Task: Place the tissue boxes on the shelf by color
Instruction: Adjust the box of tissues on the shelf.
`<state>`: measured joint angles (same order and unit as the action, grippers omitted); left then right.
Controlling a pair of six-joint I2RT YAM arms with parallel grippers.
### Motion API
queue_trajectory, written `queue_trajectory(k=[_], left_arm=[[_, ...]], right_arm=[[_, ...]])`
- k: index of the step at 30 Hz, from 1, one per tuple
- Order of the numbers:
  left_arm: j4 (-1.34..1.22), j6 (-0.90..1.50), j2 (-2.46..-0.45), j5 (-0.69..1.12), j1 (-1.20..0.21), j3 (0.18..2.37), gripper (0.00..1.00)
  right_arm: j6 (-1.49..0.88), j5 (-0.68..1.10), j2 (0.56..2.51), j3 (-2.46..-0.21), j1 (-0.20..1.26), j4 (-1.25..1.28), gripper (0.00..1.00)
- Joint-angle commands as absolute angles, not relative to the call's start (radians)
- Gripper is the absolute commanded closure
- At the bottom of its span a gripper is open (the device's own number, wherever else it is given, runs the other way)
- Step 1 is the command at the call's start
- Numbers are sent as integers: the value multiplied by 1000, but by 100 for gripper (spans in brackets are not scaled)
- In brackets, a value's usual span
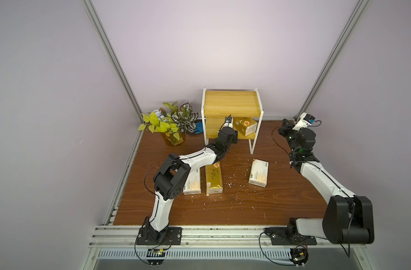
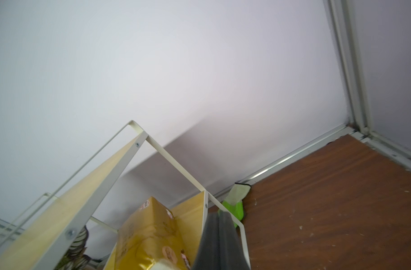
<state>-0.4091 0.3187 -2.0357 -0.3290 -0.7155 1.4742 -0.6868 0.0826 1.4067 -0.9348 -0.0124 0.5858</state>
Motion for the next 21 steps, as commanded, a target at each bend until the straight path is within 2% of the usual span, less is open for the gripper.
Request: queue_trajectory(k=[1, 4, 7, 21], left_arm=[[-526, 364, -1957, -322, -686, 1489, 99], [-532, 380, -1956, -301, -683, 1489, 99], [-531, 393, -1949, -284, -681, 1488, 99], [-555, 448, -1956, -250, -678, 1489, 99]], right_arm=[[-877, 417, 1502, -1026, -72, 685, 100], [-949, 569, 1603, -1101, -108, 703, 100], [-961, 645, 1658, -1153, -114, 705, 100], [-993, 810, 1826, -1264, -53, 676, 100]])
